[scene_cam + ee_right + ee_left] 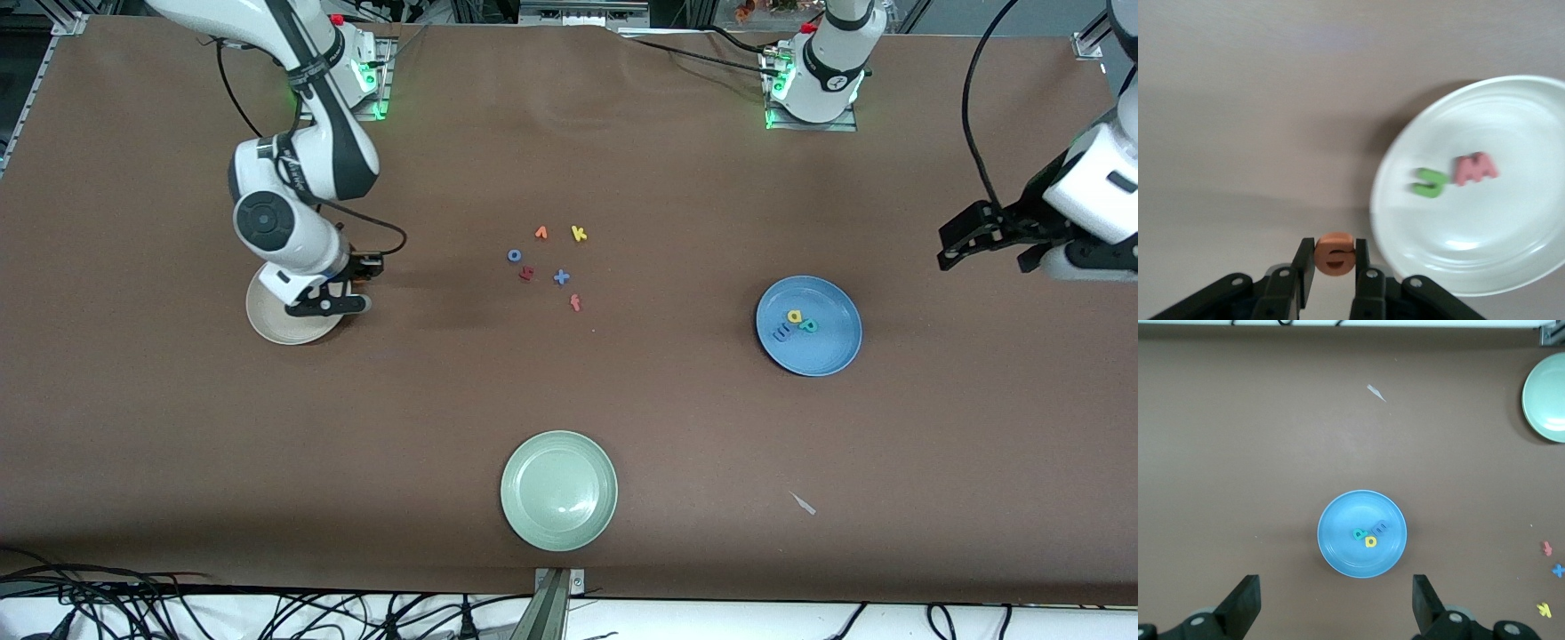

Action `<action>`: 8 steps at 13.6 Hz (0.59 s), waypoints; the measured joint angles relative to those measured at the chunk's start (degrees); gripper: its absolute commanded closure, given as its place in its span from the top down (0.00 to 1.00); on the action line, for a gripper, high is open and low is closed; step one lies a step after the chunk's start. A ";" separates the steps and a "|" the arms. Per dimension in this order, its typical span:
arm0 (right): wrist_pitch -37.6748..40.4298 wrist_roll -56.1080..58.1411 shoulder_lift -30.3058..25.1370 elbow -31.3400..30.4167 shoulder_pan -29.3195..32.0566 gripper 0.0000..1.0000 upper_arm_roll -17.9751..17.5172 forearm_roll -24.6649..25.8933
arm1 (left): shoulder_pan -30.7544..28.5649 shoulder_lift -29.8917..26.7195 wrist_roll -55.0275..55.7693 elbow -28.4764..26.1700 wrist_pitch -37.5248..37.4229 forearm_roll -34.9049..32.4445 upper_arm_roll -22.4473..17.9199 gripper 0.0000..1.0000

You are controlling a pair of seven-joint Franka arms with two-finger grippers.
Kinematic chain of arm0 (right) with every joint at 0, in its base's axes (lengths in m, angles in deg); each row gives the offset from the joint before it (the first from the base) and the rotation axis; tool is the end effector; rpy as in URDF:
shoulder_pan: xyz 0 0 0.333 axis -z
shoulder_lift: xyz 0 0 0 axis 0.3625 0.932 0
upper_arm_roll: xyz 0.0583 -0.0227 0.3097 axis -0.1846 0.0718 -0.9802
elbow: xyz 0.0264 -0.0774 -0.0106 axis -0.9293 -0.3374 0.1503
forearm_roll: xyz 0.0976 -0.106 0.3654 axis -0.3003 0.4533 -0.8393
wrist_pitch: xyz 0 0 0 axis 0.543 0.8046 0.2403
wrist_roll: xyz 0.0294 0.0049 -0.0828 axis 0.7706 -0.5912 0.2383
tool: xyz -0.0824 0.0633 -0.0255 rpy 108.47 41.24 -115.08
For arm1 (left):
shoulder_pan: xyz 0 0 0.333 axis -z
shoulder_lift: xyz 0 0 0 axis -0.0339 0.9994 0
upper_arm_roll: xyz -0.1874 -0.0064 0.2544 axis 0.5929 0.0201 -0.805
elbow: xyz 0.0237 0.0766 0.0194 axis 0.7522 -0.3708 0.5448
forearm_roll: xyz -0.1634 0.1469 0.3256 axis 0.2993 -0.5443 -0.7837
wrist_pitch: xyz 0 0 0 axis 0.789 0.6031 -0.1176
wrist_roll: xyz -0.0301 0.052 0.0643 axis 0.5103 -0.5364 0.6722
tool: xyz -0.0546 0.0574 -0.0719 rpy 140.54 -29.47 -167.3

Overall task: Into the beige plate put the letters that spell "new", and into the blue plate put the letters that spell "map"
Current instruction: 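Return the left arm to rest while the right gripper carries the 6, then lower the orange 6 onto the white plate and open the right gripper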

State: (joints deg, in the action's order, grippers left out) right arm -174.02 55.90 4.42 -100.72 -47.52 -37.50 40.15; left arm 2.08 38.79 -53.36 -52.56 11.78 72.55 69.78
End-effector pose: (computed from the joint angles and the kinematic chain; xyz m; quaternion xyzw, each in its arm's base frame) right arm 0.5176 0.1334 0.2476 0.9922 0.0635 -0.1021 0.0335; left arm 0.5785 -0.0329 0.6150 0.9990 0.0080 0.0432 0.0070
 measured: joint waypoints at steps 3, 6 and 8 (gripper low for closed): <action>0.40 5.85 0.48 -0.40 0.16 0.18 4.10 0.00 | -0.31 -2.48 -0.10 -3.65 0.24 0.00 -1.13 1.00; 0.45 7.11 1.15 -0.40 0.48 1.00 5.83 0.00 | -0.31 -2.74 -0.12 -4.60 -0.84 0.00 -1.27 1.00; 0.72 7.11 1.15 0.11 0.53 1.00 5.88 0.00 | -0.29 -2.71 -0.13 -4.59 -1.30 0.00 -1.22 1.00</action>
State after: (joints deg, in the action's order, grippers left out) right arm -173.30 63.01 5.58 -100.61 -47.00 -31.62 40.15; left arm 1.79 36.07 -53.48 -57.16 10.48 72.55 68.56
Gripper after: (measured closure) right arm 0.454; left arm 0.000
